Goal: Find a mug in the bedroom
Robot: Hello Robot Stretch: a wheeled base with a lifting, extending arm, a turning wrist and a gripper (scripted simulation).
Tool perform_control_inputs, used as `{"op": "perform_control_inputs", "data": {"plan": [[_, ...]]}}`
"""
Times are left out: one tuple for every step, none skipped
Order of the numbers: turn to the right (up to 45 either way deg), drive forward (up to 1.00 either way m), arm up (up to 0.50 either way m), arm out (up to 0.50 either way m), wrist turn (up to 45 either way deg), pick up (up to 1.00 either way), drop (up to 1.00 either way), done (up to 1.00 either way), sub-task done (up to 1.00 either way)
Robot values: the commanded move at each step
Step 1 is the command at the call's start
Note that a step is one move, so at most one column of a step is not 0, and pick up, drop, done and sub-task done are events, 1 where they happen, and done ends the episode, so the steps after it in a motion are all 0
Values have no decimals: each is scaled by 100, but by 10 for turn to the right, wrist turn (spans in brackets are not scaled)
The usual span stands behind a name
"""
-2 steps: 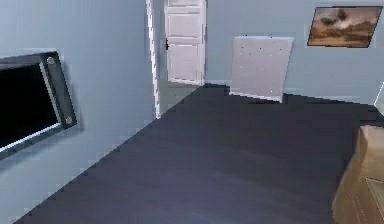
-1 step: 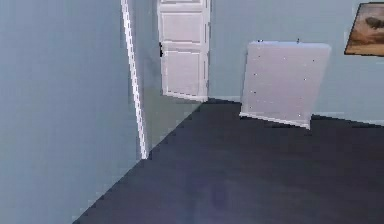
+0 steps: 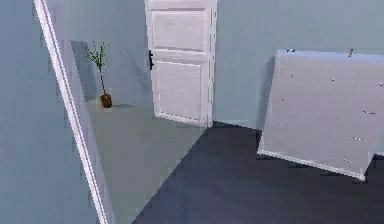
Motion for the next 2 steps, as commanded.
{"op": "perform_control_inputs", "data": {"plan": [[0, 90, 0, 0, 0, 0, 0, 0, 0], [-210, 0, 0, 0, 0, 0, 0, 0, 0]]}}
